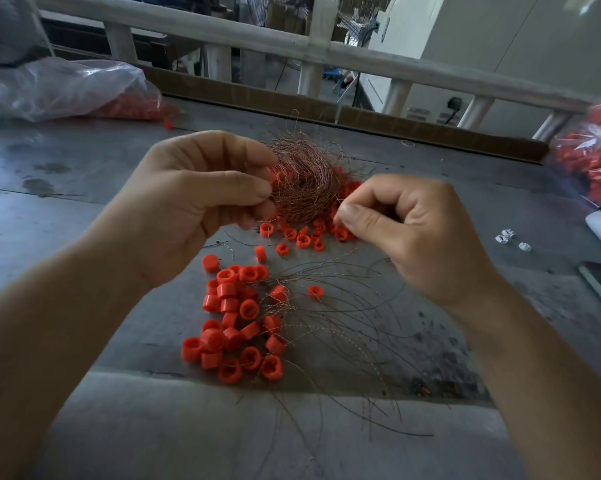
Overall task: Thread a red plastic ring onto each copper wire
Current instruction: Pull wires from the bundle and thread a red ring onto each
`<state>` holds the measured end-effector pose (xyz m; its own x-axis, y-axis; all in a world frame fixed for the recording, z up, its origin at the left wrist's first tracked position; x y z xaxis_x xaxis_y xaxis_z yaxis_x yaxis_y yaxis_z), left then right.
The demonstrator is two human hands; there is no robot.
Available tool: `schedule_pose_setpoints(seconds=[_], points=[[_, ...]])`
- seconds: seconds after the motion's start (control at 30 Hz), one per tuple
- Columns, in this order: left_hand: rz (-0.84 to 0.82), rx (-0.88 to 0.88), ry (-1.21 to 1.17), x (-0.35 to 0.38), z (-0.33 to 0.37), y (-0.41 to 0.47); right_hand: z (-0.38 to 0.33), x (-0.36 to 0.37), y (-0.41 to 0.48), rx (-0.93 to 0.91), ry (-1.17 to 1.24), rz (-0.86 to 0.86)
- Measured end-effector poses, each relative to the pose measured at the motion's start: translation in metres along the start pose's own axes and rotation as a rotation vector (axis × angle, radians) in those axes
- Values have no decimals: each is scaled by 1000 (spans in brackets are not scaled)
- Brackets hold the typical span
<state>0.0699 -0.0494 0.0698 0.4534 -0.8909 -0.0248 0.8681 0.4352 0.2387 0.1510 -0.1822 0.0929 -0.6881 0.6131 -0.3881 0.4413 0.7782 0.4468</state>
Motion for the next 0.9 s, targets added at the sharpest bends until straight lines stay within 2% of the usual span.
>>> schedule_pose_setpoints(seconds=[0.13,0.37,0.5,0.6,0.73,0.9], points=[[-69,-62,174,-4,-4,0,6,10,-1,48,-104,-127],[-153,-142,658,2,-23,-2,28,29,-9,194,-246,-335],[-232,-147,804,6,-33,-1,40,38,-13,267,-324,-437],[-244,-131,814,8,-33,-3,45,40,-14,306,-361,-486],[-51,-129,815,-13,-32,7,39,34,-15,312,-299,-448],[240,-105,1094,-39,-38,17,26,11,-3,200,-216,-216]])
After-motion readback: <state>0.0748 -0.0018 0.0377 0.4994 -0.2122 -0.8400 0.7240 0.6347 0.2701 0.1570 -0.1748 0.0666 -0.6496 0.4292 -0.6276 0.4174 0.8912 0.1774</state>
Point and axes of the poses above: each hand's wrist, its own y-axis towards the middle knuckle, its own x-axis out of the palm, z = x × y, the point moved 9 cm from there along y, towards the middle knuckle, and after that the axes turned 13 degrees about y, right-handed, at the moved point
